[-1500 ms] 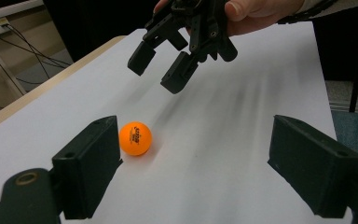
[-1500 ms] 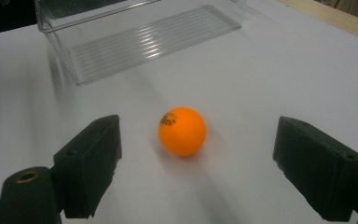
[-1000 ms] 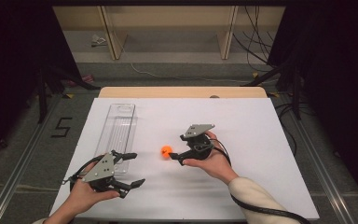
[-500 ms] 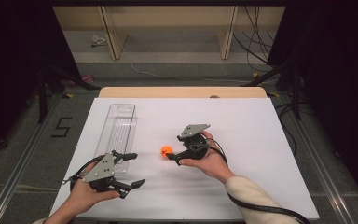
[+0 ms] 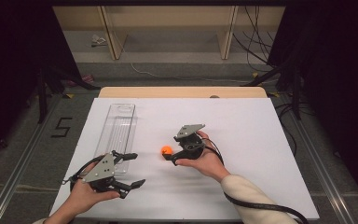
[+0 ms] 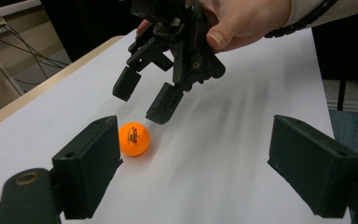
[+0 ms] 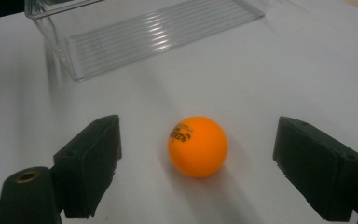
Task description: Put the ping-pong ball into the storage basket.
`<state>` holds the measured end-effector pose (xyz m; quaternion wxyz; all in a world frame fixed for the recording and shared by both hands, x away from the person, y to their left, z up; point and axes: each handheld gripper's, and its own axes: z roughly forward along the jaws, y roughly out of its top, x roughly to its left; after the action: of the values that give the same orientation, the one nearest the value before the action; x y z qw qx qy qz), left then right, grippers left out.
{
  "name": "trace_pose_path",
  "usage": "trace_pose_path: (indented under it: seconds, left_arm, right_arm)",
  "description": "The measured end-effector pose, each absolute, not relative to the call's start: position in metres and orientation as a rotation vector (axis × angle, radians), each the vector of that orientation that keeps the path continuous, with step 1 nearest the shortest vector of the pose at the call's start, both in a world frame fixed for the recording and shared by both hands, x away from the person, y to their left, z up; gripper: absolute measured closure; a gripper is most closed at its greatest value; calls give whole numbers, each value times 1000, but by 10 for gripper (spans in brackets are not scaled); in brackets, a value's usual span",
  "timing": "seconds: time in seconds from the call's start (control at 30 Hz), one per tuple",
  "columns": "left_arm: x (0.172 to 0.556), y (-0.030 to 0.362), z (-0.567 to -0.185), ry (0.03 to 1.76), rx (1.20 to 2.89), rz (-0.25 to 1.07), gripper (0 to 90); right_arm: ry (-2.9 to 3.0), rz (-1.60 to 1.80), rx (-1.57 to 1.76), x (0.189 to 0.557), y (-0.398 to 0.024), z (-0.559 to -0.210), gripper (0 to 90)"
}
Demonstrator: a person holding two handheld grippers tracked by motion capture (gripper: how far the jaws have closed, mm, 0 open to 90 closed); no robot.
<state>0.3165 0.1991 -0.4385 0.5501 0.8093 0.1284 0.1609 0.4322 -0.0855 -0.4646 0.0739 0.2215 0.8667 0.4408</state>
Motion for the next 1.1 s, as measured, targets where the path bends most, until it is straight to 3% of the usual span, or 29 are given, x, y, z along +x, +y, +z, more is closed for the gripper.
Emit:
trace_pose_path:
  seconds: [1.1]
  left_arm:
    - [316,200,-438,303,1910,382,163]
  right_arm:
    - [2656,1285,657,441,-61,-482,163]
